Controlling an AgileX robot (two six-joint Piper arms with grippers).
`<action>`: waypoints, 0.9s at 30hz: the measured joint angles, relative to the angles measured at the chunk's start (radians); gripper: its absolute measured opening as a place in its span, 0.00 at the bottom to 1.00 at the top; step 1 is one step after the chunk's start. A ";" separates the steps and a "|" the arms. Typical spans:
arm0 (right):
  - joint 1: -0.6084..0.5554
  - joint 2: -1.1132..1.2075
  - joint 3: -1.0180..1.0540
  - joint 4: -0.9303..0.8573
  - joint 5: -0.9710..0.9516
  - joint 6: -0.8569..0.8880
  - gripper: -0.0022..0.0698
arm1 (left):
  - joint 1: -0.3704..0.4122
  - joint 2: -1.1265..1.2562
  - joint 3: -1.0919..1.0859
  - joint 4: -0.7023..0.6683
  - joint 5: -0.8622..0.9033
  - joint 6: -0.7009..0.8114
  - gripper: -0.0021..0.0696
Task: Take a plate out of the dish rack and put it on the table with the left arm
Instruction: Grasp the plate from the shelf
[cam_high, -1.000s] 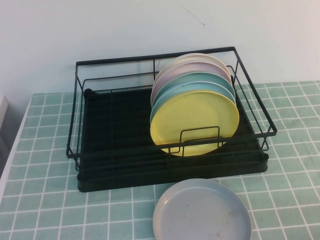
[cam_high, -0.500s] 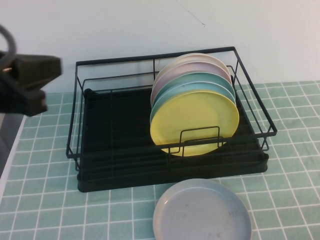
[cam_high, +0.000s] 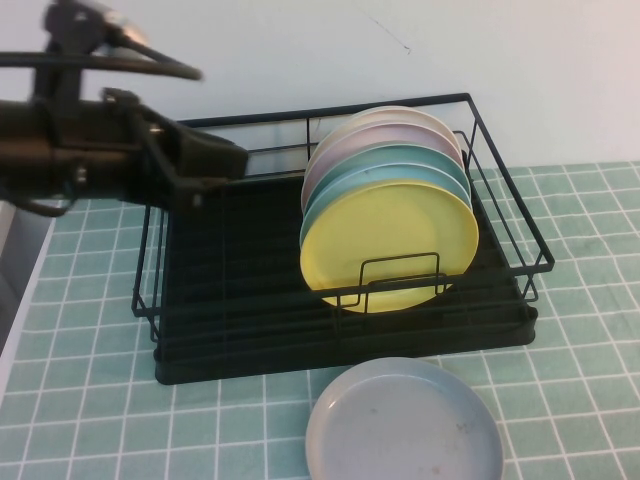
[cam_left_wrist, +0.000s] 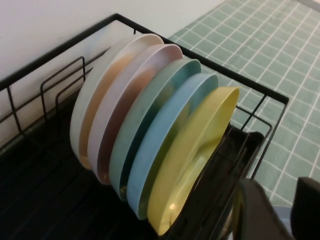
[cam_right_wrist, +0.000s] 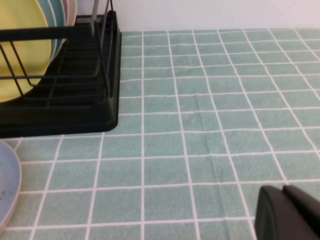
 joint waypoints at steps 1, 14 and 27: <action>0.000 0.000 0.000 0.000 0.000 0.000 0.03 | -0.018 0.017 -0.012 0.017 -0.009 0.000 0.27; 0.000 0.000 0.000 0.000 0.000 0.000 0.03 | -0.332 0.154 -0.076 0.363 -0.350 0.000 0.55; 0.000 0.000 0.000 0.000 0.000 0.000 0.03 | -0.367 0.321 -0.082 0.367 -0.567 -0.064 0.56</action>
